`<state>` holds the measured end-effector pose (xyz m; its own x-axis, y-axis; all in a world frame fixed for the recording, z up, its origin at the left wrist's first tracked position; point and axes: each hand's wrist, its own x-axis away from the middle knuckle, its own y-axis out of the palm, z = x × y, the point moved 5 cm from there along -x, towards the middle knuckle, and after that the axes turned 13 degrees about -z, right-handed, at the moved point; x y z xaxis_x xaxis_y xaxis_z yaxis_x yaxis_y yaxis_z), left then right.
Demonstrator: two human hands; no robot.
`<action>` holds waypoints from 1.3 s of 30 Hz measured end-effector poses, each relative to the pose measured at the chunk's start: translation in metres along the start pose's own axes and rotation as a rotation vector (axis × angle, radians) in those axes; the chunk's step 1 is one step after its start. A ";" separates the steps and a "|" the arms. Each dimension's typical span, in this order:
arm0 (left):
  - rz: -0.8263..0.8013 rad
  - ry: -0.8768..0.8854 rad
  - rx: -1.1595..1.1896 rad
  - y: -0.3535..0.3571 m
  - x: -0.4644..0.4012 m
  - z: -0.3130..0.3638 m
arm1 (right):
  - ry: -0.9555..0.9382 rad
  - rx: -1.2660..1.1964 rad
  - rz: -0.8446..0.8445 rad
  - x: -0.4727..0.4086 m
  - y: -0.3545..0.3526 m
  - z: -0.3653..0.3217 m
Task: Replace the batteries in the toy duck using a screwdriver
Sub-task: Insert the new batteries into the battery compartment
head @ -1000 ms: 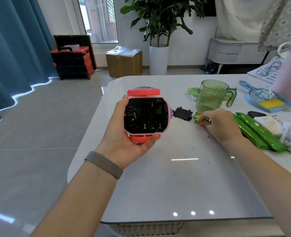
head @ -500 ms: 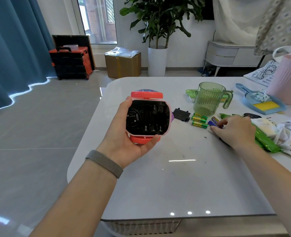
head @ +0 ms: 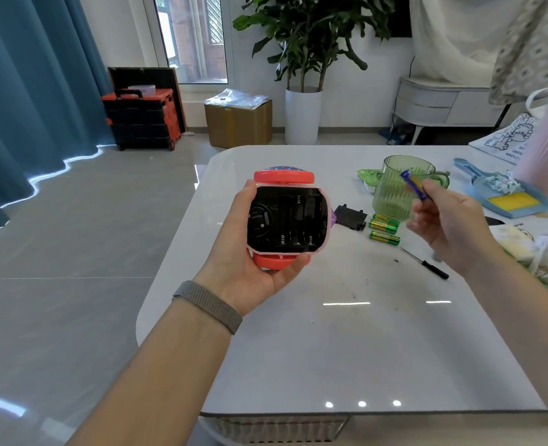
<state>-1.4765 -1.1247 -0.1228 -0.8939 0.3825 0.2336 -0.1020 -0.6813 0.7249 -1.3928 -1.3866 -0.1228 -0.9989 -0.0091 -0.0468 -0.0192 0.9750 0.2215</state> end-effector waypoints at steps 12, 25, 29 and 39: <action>-0.073 -0.073 0.020 0.000 0.002 0.002 | 0.001 -0.192 -0.225 0.022 0.073 -0.011; -0.120 -0.142 -0.068 -0.002 0.000 0.004 | -0.065 -0.211 -0.296 0.047 0.118 -0.024; -0.134 -0.130 -0.049 -0.001 -0.001 0.006 | -0.110 -0.167 -0.345 0.049 0.119 -0.026; -0.161 -0.140 -0.055 -0.003 -0.002 0.007 | -0.167 -0.085 -0.361 0.052 0.116 -0.029</action>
<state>-1.4713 -1.1197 -0.1209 -0.7955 0.5691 0.2083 -0.2656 -0.6364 0.7242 -1.4479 -1.2807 -0.0714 -0.9065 -0.3047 -0.2924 -0.3782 0.8937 0.2414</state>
